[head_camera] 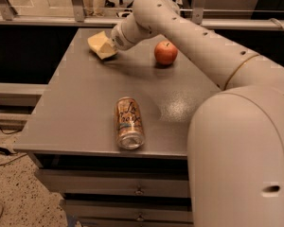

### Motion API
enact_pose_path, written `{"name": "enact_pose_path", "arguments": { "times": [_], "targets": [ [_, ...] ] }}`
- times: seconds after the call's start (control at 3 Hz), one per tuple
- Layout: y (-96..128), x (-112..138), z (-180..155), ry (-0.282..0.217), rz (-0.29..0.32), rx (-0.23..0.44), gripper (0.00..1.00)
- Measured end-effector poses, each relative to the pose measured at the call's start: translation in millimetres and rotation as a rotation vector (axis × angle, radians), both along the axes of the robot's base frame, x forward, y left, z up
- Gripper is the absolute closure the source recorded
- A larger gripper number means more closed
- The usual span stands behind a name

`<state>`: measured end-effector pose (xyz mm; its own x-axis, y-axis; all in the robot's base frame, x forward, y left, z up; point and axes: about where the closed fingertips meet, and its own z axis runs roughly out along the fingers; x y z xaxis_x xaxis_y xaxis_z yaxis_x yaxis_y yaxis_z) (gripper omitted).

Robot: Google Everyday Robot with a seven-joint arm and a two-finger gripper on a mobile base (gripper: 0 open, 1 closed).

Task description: Move sponge near apple

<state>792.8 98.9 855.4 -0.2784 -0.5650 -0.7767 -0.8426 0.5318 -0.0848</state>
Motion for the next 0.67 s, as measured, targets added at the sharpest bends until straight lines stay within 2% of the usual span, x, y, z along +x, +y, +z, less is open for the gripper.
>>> {"name": "enact_pose_path", "arguments": {
  "times": [0.33,0.67],
  "targets": [
    [-99.3,-11.9,33.4,-0.079,-0.128,-0.048,1.0],
    [-173.0,-22.4,60.6,-0.131,-0.235,-0.074,1.0]
  ]
}}
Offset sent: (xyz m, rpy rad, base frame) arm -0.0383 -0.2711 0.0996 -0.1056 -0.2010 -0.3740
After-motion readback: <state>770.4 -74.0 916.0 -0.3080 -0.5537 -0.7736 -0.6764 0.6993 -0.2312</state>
